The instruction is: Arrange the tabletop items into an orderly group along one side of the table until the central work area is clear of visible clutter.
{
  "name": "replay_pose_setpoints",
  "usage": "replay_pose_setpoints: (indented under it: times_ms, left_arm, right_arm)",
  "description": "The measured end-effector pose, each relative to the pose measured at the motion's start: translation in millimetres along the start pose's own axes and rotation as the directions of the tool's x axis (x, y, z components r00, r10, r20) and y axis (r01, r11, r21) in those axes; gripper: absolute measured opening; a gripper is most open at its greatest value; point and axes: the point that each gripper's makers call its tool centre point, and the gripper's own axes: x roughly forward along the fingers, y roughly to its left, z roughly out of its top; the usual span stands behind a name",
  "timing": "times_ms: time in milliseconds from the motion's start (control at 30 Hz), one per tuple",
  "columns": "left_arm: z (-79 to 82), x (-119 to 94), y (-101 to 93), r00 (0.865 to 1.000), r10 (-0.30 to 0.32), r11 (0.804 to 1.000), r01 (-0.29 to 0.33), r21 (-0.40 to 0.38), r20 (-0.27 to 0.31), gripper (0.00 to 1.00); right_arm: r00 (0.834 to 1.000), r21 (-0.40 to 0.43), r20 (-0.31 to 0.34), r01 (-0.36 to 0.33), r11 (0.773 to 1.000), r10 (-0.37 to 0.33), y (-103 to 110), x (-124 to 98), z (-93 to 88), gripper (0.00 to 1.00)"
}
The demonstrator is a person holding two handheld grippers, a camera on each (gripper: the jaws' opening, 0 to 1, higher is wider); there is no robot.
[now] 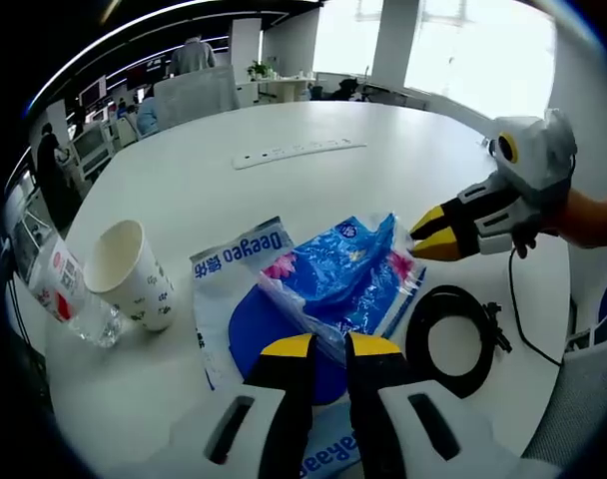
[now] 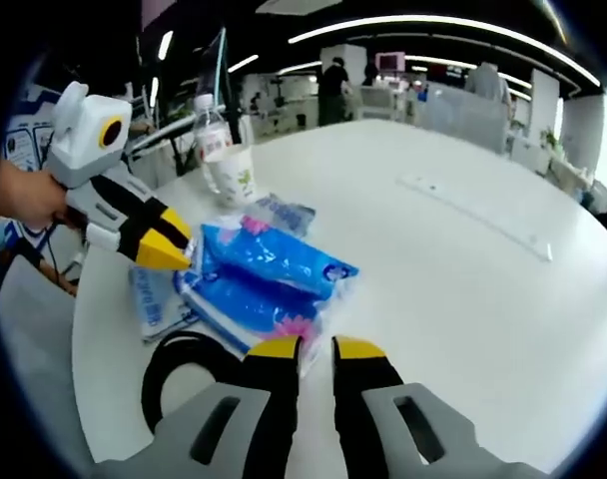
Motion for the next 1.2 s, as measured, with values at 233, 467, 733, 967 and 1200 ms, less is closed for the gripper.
replay_pose_setpoints:
  times_ms: [233, 467, 733, 967, 1200]
  left_arm:
    - [2.8, 0.5, -3.0, 1.000, -0.010, 1.000, 0.010, 0.012, -0.002, 0.08]
    - [5.4, -0.6, -4.0, 1.000, -0.013, 1.000, 0.013, 0.019, 0.006, 0.02]
    - [9.5, -3.6, -5.5, 1.000, -0.013, 0.999, 0.013, 0.042, 0.011, 0.02]
    - [19.1, -9.4, -5.4, 0.999, -0.009, 0.999, 0.008, 0.043, 0.033, 0.02]
    - [28.9, -15.4, -7.8, 0.999, -0.010, 0.998, 0.007, 0.057, 0.052, 0.02]
  right_arm:
    - [1.000, 0.001, -0.004, -0.001, 1.000, 0.001, 1.7, 0.6, 1.0, 0.02]
    - [1.000, 0.007, 0.006, 0.002, 1.000, -0.002, -0.5, -5.1, 2.0, 0.00]
    - [1.000, 0.016, 0.024, -0.005, 1.000, 0.004, 0.3, -13.2, 7.1, 0.00]
    - [0.999, 0.018, 0.044, 0.000, 1.000, -0.001, -0.4, -19.6, 13.5, 0.00]
    - [0.998, 0.020, 0.061, 0.011, 1.000, -0.012, -1.6, -29.2, 21.5, 0.00]
